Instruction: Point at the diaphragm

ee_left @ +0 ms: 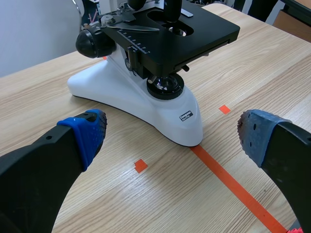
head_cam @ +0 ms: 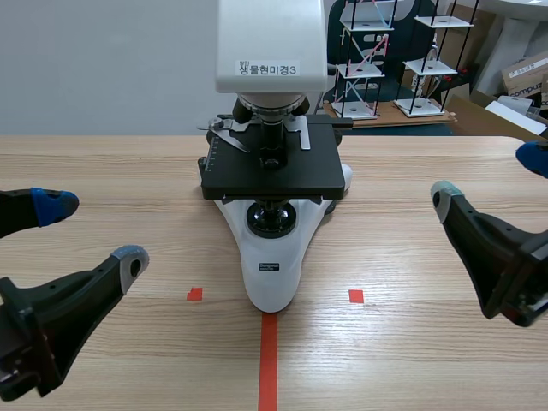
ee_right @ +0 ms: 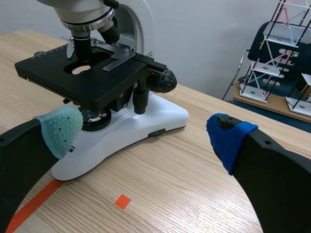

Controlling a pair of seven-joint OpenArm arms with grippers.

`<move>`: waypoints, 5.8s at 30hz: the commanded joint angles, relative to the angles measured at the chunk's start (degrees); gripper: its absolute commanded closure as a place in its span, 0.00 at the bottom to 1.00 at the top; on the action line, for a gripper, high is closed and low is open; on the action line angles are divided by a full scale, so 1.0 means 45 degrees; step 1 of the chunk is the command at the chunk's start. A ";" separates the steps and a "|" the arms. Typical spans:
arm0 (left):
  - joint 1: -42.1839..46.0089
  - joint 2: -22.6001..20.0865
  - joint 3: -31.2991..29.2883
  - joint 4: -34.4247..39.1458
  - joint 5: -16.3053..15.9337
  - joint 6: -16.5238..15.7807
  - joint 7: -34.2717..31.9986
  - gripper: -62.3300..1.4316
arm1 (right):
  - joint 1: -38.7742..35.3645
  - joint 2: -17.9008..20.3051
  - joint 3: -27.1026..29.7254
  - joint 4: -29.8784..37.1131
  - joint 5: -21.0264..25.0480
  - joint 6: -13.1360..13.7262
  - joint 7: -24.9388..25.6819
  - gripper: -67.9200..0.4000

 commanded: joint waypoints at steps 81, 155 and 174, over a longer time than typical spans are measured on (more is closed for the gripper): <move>-1.0860 0.4794 0.9136 -1.7233 0.4124 0.2982 -1.5067 0.93 | 0.0112 0.0029 0.0024 0.0073 0.0141 -0.0005 -0.0151 0.17; -1.1186 0.4779 0.9136 -1.7845 0.4517 0.2992 -1.5232 0.93 | 0.0112 0.0029 0.0024 0.0073 0.0141 0.0000 -0.0155 0.17; -1.1186 0.4779 0.9136 -1.7845 0.4517 0.3026 -1.5232 0.93 | 0.0112 0.0029 0.0024 0.0073 0.0141 -0.0005 -0.0155 0.17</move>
